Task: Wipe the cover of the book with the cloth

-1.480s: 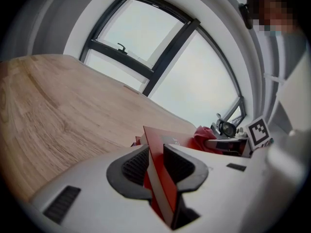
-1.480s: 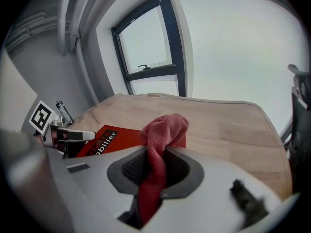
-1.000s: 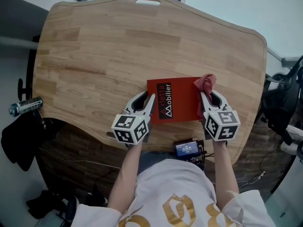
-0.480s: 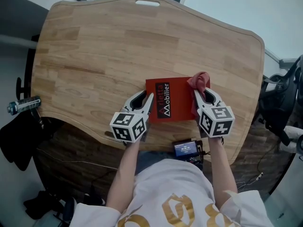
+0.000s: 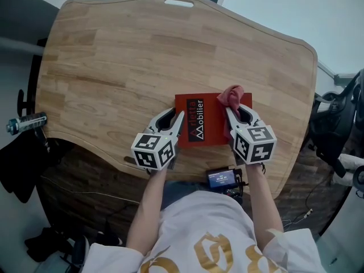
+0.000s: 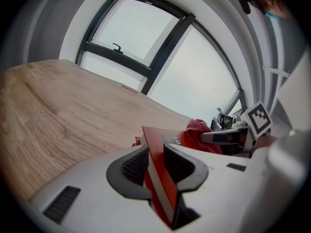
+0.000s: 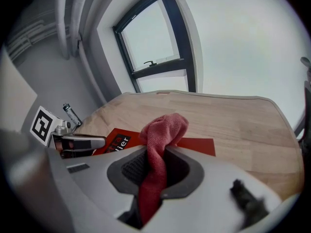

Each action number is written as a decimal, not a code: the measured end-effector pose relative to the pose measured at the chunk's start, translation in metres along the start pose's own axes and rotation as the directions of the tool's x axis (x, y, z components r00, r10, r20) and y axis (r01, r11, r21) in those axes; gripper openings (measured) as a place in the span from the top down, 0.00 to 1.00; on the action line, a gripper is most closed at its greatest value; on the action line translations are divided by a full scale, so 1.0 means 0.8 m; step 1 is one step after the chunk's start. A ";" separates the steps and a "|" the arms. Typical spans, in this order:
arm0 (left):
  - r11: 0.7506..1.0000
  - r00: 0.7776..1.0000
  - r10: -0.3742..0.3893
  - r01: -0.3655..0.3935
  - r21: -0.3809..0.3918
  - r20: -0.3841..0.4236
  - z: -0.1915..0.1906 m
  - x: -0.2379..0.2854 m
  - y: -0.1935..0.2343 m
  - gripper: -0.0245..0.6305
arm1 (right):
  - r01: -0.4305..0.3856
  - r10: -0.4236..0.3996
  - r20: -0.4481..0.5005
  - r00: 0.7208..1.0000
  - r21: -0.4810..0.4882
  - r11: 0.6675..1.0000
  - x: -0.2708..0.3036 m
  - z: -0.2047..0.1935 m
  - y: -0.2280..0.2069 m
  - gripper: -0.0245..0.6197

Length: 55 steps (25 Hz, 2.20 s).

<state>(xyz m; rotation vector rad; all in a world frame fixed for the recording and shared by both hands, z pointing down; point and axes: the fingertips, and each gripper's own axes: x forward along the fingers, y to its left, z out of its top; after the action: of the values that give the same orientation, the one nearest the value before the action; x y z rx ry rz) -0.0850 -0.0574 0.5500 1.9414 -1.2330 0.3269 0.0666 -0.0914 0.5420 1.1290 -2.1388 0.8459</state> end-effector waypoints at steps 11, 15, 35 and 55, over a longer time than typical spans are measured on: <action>1.000 1.000 0.002 -0.002 0.012 -0.002 0.000 0.000 0.000 0.81 | -0.065 0.064 -0.026 0.998 -0.041 0.997 0.016 0.005 0.032 0.85; 1.000 1.000 0.003 -0.003 0.010 0.006 0.001 -0.001 0.000 0.81 | -0.083 0.081 -0.031 0.996 -0.050 0.995 0.021 0.008 0.043 0.85; 1.000 1.000 0.006 -0.006 0.009 0.020 0.000 0.000 0.000 0.81 | -0.177 0.169 -0.078 0.983 -0.111 0.978 0.042 0.016 0.078 0.85; 1.000 1.000 0.000 0.000 0.009 0.029 0.000 0.000 0.000 0.81 | -0.234 0.218 -0.107 0.970 -0.169 0.958 0.052 0.016 0.107 0.85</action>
<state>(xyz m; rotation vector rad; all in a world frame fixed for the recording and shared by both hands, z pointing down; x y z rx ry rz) -0.0852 -0.0572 0.5499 1.9606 -1.2520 0.3058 -0.0288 -0.0838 0.5415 0.7526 -2.2477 0.7660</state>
